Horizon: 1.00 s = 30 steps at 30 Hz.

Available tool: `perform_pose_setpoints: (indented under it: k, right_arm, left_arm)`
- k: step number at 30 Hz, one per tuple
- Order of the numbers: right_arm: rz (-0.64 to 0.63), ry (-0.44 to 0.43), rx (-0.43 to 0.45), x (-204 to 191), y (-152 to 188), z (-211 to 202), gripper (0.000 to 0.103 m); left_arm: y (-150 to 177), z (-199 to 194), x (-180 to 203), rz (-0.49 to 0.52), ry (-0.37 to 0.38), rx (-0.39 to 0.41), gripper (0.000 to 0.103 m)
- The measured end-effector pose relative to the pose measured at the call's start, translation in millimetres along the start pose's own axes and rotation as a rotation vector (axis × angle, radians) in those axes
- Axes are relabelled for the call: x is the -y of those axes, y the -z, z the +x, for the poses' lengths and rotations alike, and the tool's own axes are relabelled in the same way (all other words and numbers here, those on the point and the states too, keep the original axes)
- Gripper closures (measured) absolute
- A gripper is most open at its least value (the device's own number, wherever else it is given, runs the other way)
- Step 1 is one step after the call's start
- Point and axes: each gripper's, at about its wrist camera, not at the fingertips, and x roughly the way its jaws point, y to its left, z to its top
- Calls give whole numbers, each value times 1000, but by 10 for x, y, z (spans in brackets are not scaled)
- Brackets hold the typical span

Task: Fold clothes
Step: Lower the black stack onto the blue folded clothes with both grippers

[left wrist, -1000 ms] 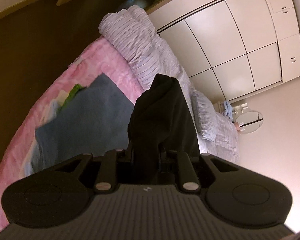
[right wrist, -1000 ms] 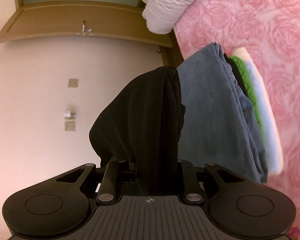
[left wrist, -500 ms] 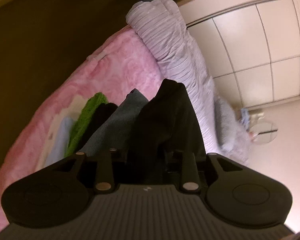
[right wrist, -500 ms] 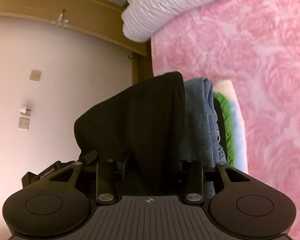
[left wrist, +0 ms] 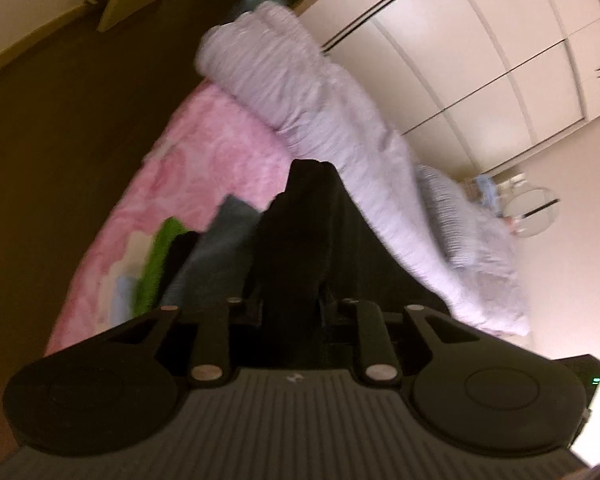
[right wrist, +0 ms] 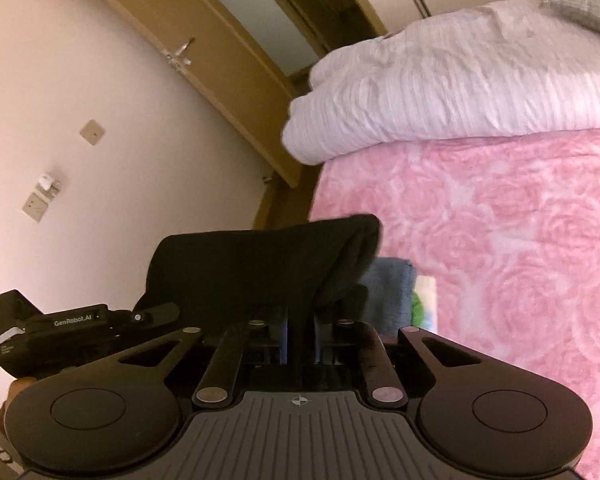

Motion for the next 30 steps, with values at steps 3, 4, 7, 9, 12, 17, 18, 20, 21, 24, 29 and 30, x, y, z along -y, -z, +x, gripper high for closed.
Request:
perform_pose_setpoints:
  k: [3, 4, 7, 9, 12, 17, 18, 20, 21, 24, 29, 30]
  right_arm:
    - [75, 47, -68, 184, 65, 233, 74]
    - [112, 50, -81, 241, 74, 279, 68]
    - [155, 42, -51, 257, 19, 133, 66]
    - [120, 97, -11, 216, -52, 9, 66]
    - [39, 149, 73, 103, -173, -115, 66]
    - [-108, 167, 89, -85, -341, 119, 66]
    - [-116, 171, 75, -100, -359, 209, 67]
    - [-145, 180, 38, -120, -380, 412, 68]
    - [-158, 191, 17, -120, -368, 498, 68]
    - [-177, 205, -36, -62, -286, 701, 68]
    - [-156, 157, -61, 74, -150, 820, 68]
    - [-170, 151, -58, 77, -129, 836, 68]
  left_arm:
    - [35, 39, -59, -18, -45, -7, 78]
    - [35, -11, -37, -20, -51, 0, 77]
    - [35, -207, 63, 19, -107, 37, 77]
    - [18, -371, 149, 60, -156, 74, 78]
    - [-69, -558, 308, 131, -185, 136, 83]
    - [-212, -483, 749, 336, -175, 161, 88]
    - [-230, -379, 795, 368, -172, 149, 89]
    - [-256, -163, 832, 424, -164, 127, 90]
    - [-271, -41, 773, 417, -180, 110, 91]
    - [-294, 273, 555, 389, -220, 78, 100]
    - [-217, 353, 225, 324, -219, 99, 101]
    - [-206, 362, 155, 311, -212, 104, 101]
